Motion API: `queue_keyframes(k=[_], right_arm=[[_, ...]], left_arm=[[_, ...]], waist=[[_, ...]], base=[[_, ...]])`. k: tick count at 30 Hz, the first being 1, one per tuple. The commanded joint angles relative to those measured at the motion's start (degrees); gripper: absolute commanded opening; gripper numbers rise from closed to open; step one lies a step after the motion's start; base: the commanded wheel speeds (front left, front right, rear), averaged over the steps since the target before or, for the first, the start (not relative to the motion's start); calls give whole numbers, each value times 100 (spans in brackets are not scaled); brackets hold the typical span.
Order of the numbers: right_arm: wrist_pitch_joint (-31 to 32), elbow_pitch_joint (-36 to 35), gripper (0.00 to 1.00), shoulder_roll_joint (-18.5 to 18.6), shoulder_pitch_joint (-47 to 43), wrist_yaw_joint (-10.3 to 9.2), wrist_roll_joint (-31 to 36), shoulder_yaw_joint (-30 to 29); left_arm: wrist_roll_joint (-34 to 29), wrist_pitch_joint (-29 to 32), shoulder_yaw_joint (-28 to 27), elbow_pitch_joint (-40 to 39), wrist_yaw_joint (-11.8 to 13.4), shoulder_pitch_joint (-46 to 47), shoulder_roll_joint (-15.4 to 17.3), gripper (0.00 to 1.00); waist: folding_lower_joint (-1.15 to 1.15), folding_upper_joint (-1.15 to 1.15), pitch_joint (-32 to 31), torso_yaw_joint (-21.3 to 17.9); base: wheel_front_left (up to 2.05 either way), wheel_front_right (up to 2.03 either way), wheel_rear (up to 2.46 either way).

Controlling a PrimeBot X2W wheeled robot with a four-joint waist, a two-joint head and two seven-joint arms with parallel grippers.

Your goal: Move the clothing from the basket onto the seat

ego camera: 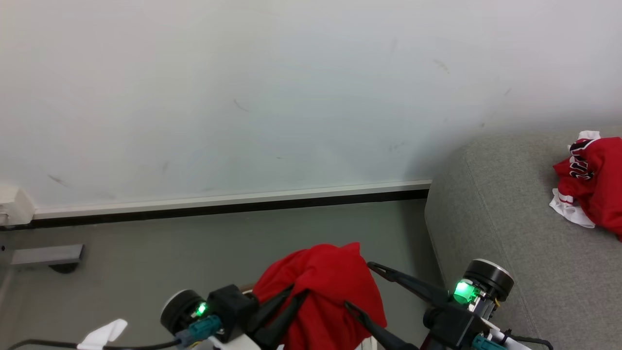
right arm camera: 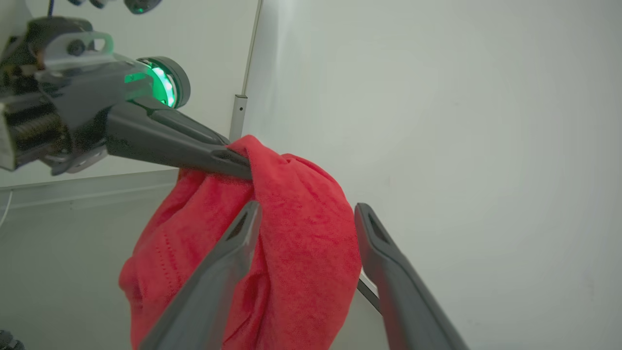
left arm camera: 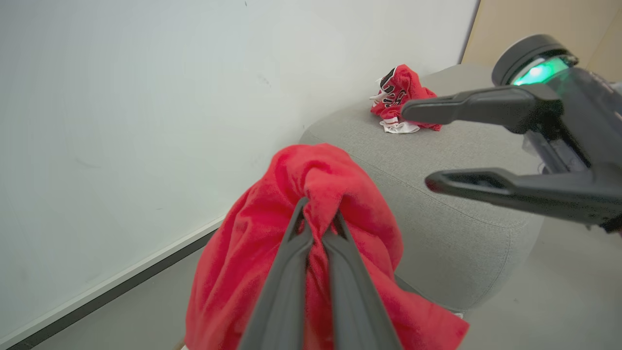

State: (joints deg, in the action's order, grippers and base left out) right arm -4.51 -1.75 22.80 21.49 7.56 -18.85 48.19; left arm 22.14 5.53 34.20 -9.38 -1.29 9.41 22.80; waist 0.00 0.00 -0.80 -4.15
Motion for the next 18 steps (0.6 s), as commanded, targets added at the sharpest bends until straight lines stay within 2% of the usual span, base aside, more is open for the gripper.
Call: queue_keyframes(k=[1, 9, 17, 18], right_arm=[[62, -12, 100, 120, 154, -15, -87, 133], [314, 55, 100, 466, 537, -15, -389, 768], [338, 307, 100, 503, 653, -15, -771, 1136], [307, 329, 32, 485, 657, -15, -804, 1149]], left_arm=[[-69, 30, 71, -9, -52, 111, -11, 0], [-59, 185, 534, -107, -363, 325, -71, 0], [256, 130, 959, -167, -556, 452, -33, 0], [283, 124, 974, -150, -561, 448, -32, 0]], waist=[[0, 0, 7, -9], [0, 0, 23, -50], [0, 0, 33, -116], [0, 0, 35, -123]], base=[[0, 0, 0], [0, 0, 0], [0, 0, 0], [0, 0, 0]])
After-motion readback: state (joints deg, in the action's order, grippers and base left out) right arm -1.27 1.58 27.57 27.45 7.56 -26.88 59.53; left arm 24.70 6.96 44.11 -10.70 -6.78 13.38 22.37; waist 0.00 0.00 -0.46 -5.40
